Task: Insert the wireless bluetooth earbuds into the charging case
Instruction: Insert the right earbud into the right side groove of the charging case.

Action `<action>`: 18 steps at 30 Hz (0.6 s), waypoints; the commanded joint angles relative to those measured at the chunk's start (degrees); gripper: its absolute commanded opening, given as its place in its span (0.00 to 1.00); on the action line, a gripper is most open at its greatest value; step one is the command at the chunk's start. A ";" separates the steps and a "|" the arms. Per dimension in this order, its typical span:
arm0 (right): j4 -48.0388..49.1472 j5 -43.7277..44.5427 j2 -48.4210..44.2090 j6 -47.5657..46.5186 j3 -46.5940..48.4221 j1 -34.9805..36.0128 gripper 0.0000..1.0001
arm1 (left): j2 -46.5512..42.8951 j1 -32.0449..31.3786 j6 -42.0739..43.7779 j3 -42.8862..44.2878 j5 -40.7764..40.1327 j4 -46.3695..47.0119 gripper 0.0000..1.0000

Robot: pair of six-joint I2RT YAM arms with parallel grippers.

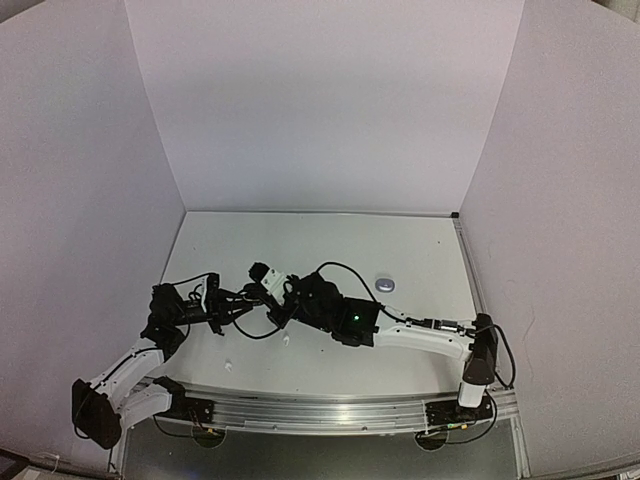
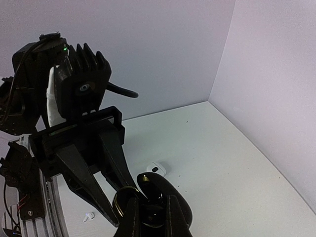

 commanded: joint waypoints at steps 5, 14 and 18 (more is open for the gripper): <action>4.66 -3.93 -4.42 -2.10 -0.57 0.22 0.00 | 0.22 -0.15 4.96 1.72 1.98 4.09 0.00; 7.16 -4.77 -8.13 -3.36 -5.29 0.20 0.00 | 1.92 -0.19 10.02 1.49 4.03 8.80 0.00; 10.21 -4.85 -9.31 -5.22 -8.33 0.23 0.00 | 2.69 -0.15 9.48 1.69 5.04 10.45 0.00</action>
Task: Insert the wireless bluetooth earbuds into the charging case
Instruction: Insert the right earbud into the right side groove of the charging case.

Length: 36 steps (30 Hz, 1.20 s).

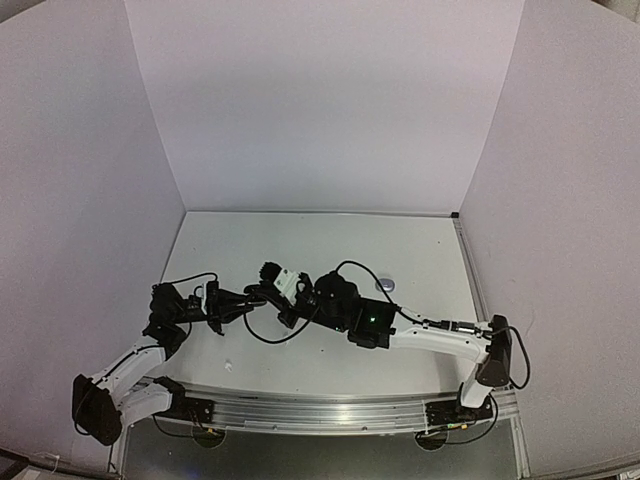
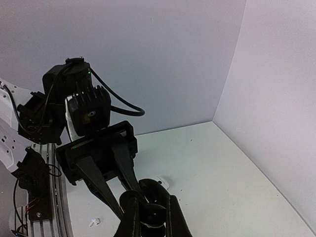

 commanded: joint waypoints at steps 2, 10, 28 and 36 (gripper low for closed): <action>5.90 -1.30 -3.14 -3.01 -3.60 0.32 0.00 | 0.82 -0.21 0.62 1.80 2.19 5.31 0.00; 9.72 -0.89 -1.92 -6.01 -4.95 0.24 0.00 | 0.56 -0.15 -1.97 1.63 2.41 5.86 0.00; 10.78 0.51 -0.43 -8.66 -6.44 0.24 0.00 | 0.35 -0.15 -5.44 1.46 1.84 6.42 0.00; 10.82 1.83 -0.17 -9.60 -7.09 0.21 0.00 | 0.25 -0.15 -5.73 1.65 2.23 6.42 0.00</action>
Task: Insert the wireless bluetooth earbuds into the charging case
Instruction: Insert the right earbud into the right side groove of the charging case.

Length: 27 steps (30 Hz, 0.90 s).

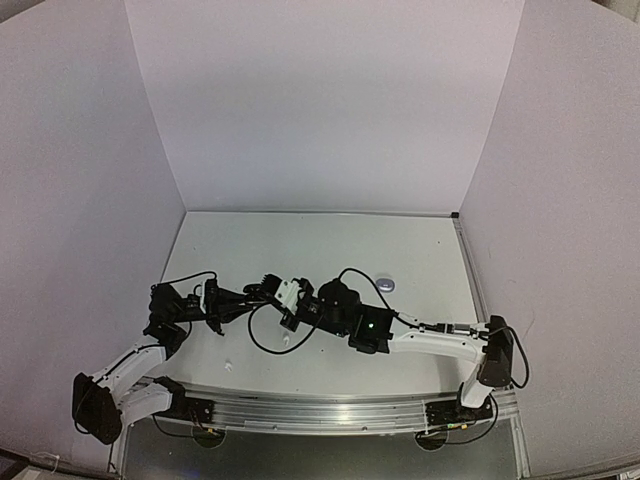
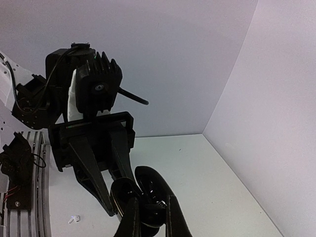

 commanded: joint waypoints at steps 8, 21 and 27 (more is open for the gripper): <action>2.39 2.28 1.72 -2.09 0.36 0.22 0.00 | -0.26 -0.15 -0.85 1.64 1.06 3.06 0.00; 2.39 1.22 1.07 -0.61 -0.99 0.21 0.00 | -0.66 -0.15 -0.59 0.97 -0.89 3.23 0.00; 2.39 -1.12 0.68 1.47 -0.06 0.21 0.00 | -0.46 -0.16 -0.50 1.08 -1.73 2.52 0.00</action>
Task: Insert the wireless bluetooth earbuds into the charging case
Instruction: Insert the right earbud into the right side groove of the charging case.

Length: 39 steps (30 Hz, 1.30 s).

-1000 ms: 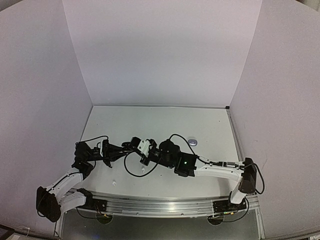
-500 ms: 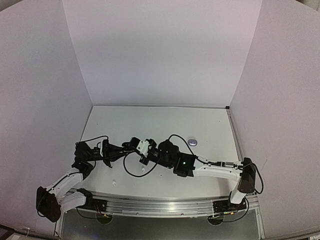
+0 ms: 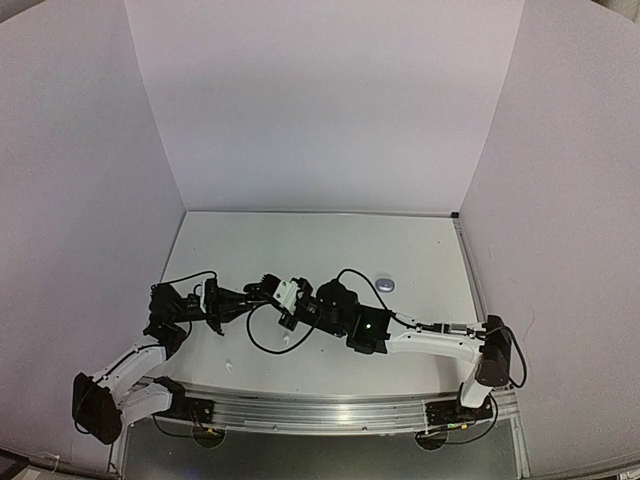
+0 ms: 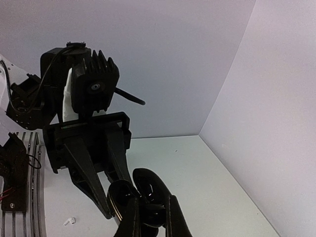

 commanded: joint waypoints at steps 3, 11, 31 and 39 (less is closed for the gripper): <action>0.72 -1.63 -0.64 3.03 -0.43 0.21 0.00 | -0.63 -0.15 -0.35 1.16 -1.92 2.64 0.00; 0.49 0.90 -0.17 3.16 -0.82 0.12 0.00 | -0.82 -0.19 0.23 1.20 -2.01 2.68 0.00; 0.63 5.14 2.20 0.55 1.23 0.13 0.00 | -1.03 -0.15 0.43 0.99 -2.31 3.38 0.00; 0.01 6.30 3.02 2.13 0.82 0.16 0.00 | -1.58 -0.17 2.16 0.52 -3.41 3.34 0.00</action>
